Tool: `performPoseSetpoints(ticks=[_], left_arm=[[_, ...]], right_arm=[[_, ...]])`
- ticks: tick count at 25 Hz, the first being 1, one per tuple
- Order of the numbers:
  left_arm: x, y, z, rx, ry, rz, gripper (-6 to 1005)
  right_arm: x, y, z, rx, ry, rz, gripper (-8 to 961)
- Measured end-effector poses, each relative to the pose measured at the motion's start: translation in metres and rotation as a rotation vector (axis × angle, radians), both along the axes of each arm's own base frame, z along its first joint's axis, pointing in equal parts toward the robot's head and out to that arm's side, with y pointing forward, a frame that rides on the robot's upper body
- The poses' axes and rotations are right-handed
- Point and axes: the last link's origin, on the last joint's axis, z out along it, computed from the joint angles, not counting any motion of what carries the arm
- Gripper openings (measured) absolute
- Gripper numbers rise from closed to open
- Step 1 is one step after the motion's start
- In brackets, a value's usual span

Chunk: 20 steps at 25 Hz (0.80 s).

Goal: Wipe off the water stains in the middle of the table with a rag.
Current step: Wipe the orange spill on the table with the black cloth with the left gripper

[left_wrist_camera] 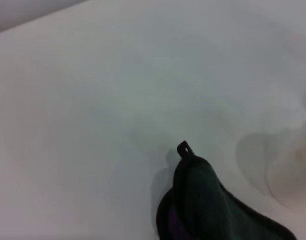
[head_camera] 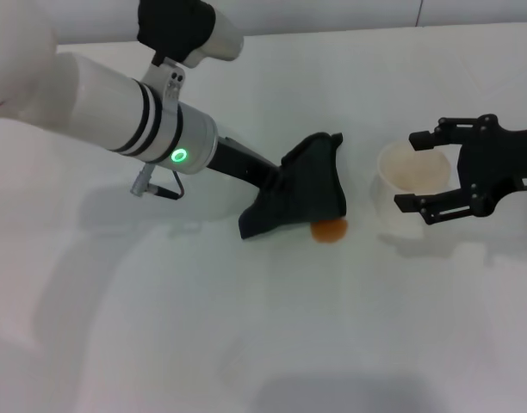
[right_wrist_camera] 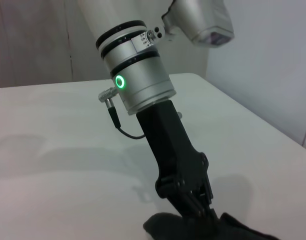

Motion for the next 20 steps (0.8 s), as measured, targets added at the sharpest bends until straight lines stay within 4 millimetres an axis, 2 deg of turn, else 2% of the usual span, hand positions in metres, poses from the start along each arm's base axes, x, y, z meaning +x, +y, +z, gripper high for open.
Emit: performPoseSetpoints(ticks=[12,20], left_arm=[[0.0,-0.01,-0.007,-0.071,0.084,-0.037,93],[0.012,-0.019,-0.007,-0.137,0.092,-0.147,93]], right_arm=[[-0.001,0.0,-0.001,-0.004,-0.001,0.002,873],[0.0,-0.001,-0.001,-0.003,-0.001,-0.002,873]])
